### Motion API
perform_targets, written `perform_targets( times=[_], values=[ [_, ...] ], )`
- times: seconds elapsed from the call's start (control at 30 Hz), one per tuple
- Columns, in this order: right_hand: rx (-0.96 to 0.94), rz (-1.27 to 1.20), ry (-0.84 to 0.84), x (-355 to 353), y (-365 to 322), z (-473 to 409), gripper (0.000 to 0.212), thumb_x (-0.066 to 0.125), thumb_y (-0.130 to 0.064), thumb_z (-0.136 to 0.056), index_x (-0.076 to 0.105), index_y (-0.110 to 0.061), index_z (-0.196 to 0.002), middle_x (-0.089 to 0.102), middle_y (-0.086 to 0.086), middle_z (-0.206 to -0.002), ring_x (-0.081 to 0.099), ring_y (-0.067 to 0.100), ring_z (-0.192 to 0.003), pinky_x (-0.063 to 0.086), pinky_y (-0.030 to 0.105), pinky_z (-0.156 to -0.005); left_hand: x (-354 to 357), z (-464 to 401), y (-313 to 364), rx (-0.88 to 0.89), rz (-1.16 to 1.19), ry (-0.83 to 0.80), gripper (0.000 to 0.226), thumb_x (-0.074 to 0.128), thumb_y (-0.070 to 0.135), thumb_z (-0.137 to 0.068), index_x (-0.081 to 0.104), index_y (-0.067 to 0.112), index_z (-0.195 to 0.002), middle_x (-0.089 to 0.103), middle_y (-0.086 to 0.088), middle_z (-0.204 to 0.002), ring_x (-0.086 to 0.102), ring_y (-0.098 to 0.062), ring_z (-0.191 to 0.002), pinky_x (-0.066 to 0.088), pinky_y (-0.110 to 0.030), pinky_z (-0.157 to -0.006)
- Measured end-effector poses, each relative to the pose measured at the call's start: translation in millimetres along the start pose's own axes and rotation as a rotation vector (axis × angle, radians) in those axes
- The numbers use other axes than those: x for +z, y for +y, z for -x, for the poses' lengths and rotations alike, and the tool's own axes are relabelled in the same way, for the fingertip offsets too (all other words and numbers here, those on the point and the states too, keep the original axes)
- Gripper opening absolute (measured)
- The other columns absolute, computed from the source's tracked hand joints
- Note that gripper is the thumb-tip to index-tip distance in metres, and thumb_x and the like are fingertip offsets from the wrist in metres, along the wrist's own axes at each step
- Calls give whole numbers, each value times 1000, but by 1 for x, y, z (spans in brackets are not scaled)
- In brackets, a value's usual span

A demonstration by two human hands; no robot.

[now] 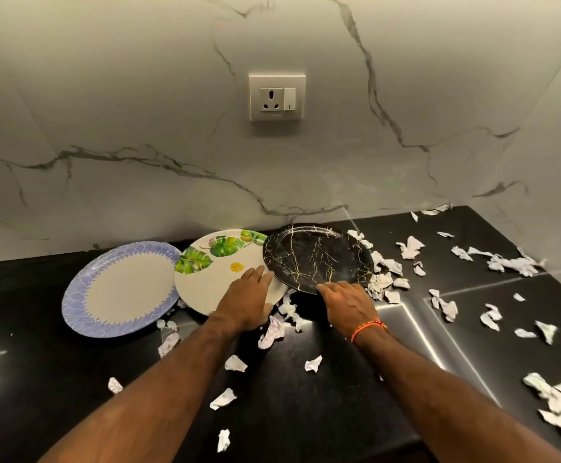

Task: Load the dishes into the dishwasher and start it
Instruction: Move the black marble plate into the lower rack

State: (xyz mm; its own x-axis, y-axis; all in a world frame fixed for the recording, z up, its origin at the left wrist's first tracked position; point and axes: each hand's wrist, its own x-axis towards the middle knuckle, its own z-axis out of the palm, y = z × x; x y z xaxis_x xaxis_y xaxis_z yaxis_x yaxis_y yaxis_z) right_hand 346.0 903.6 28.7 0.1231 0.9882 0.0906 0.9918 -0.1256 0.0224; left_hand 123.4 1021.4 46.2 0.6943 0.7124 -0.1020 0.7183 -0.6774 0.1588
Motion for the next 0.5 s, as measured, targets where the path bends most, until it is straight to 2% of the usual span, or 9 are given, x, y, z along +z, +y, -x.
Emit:
perform_targets(
  times=[0.1, 0.2, 0.27, 0.37, 0.43, 0.5],
  values=[
    [-51, -8, 221, -5, 15, 2, 37, 68, -18, -87, 65, -23, -123, 72, -6, -115, 65, 18, -104, 48, 37, -87, 0, -16, 7, -38, 88, 78, 84, 62, 27, -92, 15, 16, -161, 13, -16, -167, 23, -33, -151, 33, -45, -119],
    [-123, -42, 424, -23, 27, 2, 38, 73, -13, -81, 69, -22, -118, 73, -6, -112, 66, 18, -100, 49, 36, -87, -2, -31, 17, -60, 143, 193, 92, 66, 28, -89, 11, 21, -162, 11, -18, -167, 26, -36, -149, 36, -45, -117],
    [-155, -35, 482, -35, 32, 4, 35, 71, -12, -84, 69, -21, -118, 72, -6, -115, 66, 17, -102, 49, 36, -89, -5, -42, 21, -39, 196, 250, 80, 68, 31, -90, 27, 25, -159, 22, -17, -164, 29, -36, -147, 36, -45, -117],
    [-185, -47, 492, -45, 39, 14, 28, 60, -17, -91, 68, -20, -118, 72, -3, -116, 67, 18, -103, 50, 36, -90, -14, -56, 21, 140, 248, 244, 41, 67, 23, -92, 64, 25, -133, 54, -10, -144, 45, -35, -135, 41, -43, -111],
    [-179, -68, 458, -48, 41, 22, 26, 55, -21, -92, 68, -20, -114, 73, -3, -112, 68, 18, -100, 51, 35, -90, -22, -56, 22, 260, 234, 230, 29, 63, 17, -94, 71, 20, -122, 67, -3, -128, 55, -32, -122, 41, -40, -110],
    [-143, -79, 399, -47, 43, 30, 25, 60, -17, -86, 68, -21, -109, 72, -3, -112, 68, 17, -103, 49, 34, -94, -27, -52, 27, 328, 228, 240, 34, 63, 11, -94, 71, 16, -126, 67, -4, -132, 53, -33, -131, 35, -38, -117]
  ],
)
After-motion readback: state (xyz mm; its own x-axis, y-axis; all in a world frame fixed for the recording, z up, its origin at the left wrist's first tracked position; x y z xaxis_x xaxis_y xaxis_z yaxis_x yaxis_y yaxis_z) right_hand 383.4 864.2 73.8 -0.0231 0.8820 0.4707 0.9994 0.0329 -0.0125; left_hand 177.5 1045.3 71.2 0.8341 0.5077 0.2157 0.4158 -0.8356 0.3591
